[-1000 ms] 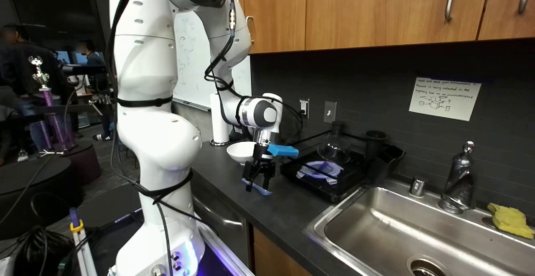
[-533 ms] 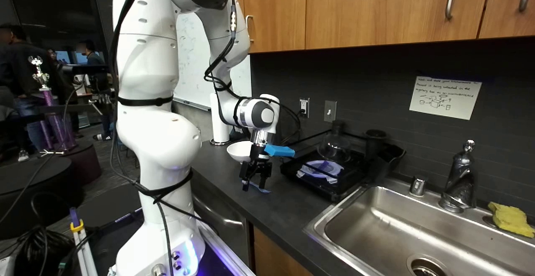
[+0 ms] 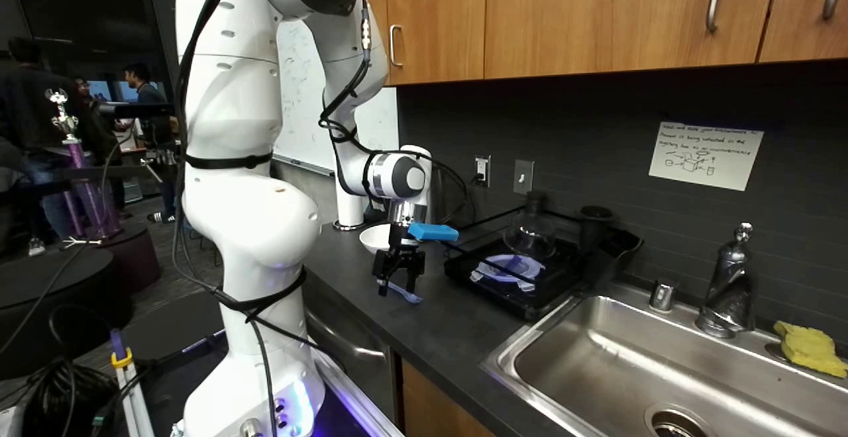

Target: Put the fork in the bowl

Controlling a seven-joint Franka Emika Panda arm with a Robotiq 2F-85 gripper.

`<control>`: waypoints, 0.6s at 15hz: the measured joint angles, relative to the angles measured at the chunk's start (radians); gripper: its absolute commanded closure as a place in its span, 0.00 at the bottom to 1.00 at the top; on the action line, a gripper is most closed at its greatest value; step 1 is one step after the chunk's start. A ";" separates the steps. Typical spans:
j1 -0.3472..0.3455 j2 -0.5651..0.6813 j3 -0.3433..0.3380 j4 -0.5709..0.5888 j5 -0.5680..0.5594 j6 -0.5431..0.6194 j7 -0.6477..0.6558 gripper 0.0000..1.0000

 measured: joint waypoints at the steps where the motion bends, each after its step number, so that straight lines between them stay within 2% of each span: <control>1: 0.001 -0.004 0.000 0.001 -0.008 0.000 0.008 0.00; 9: 0.003 -0.007 0.000 0.026 -0.064 -0.011 0.022 0.00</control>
